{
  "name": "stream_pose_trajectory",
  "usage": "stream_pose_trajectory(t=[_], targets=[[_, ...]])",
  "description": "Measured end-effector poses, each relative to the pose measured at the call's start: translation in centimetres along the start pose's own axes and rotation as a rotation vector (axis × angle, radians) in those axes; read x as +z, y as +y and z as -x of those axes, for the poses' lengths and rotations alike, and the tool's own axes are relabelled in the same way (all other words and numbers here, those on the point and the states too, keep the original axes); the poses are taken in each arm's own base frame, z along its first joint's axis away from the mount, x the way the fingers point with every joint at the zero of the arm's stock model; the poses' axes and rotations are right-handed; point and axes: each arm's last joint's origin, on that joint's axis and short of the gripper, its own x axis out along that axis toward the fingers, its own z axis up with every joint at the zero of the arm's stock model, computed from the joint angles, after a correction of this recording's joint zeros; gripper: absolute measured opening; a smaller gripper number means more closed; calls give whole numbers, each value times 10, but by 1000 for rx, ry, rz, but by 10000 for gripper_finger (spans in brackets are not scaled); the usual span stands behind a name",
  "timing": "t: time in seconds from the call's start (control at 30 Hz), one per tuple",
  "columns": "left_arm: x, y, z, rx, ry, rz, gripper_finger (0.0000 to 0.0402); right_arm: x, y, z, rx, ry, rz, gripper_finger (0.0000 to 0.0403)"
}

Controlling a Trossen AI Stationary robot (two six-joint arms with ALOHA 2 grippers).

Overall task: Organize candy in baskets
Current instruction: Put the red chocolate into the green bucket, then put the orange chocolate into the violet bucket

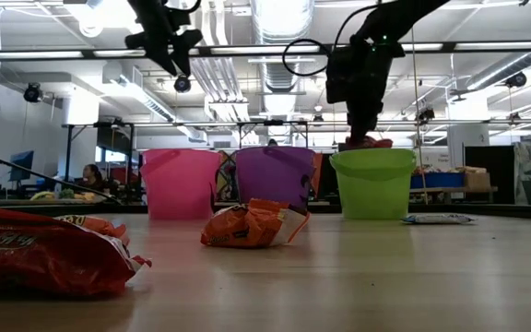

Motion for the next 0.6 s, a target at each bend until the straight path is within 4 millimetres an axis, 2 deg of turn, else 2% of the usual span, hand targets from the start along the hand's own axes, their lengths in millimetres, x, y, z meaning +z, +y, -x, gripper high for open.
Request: stream_pose_trajectory(t=[0.2,0.6], targets=[[0,5,-3,20,5,13,190,-3,-9,-1,4,-31,-5,42],[-4,6,-3,22,41,3,190,-9,-14,-2,8,-21,-72,162]])
